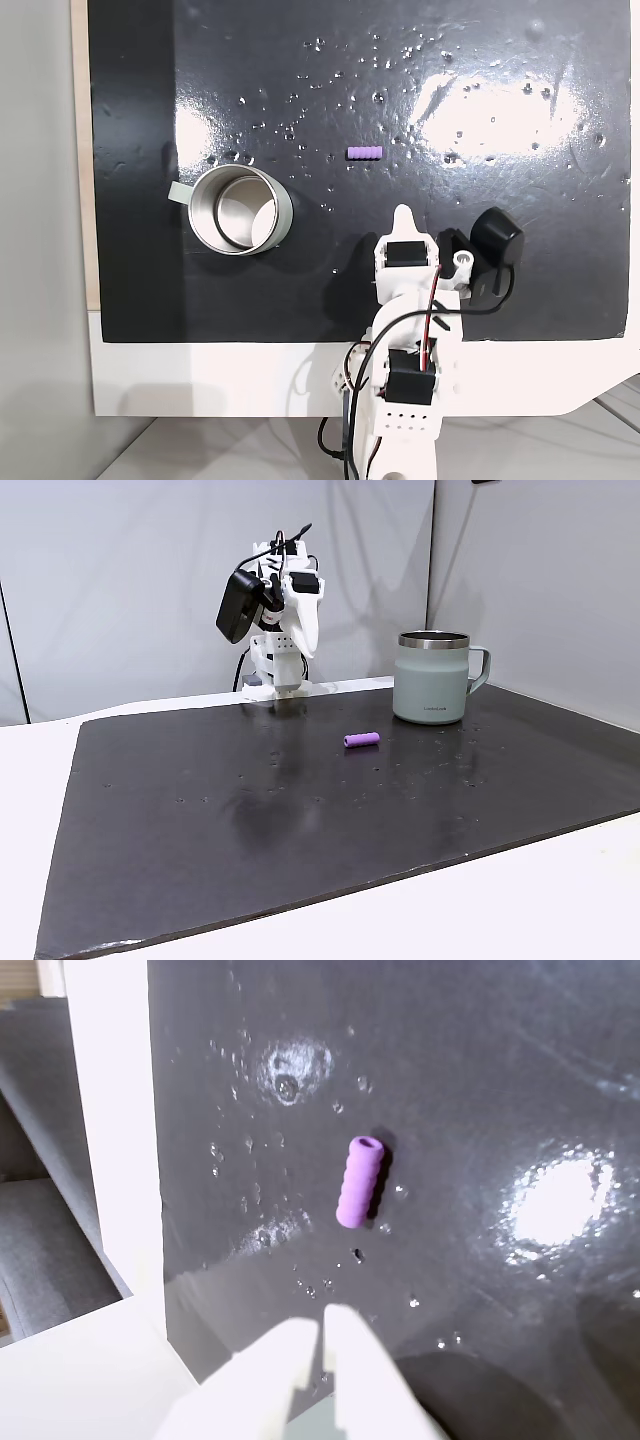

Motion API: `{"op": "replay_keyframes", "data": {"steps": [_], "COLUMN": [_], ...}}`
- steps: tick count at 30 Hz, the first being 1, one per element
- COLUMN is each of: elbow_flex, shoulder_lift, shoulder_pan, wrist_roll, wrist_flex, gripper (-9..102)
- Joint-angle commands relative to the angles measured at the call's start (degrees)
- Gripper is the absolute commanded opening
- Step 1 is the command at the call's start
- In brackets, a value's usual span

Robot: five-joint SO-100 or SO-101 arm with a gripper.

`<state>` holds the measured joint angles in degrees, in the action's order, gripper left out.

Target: Grasp a pengrip and put it in the cup.

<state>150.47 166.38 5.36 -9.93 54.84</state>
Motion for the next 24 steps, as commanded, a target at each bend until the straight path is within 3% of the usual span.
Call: {"op": "replay_keyframes", "data": {"steps": [1,11,24], "elbow_flex": [-11.69,-30.67,-47.20], "shoulder_lift": [-12.04,-40.69,-67.32], "shoulder_pan": [-0.53,-1.23,-2.11], "wrist_roll": [-0.97,-0.88,5.19], "wrist_flex": [0.88,2.99,5.45], "gripper": [7,22,26]}}
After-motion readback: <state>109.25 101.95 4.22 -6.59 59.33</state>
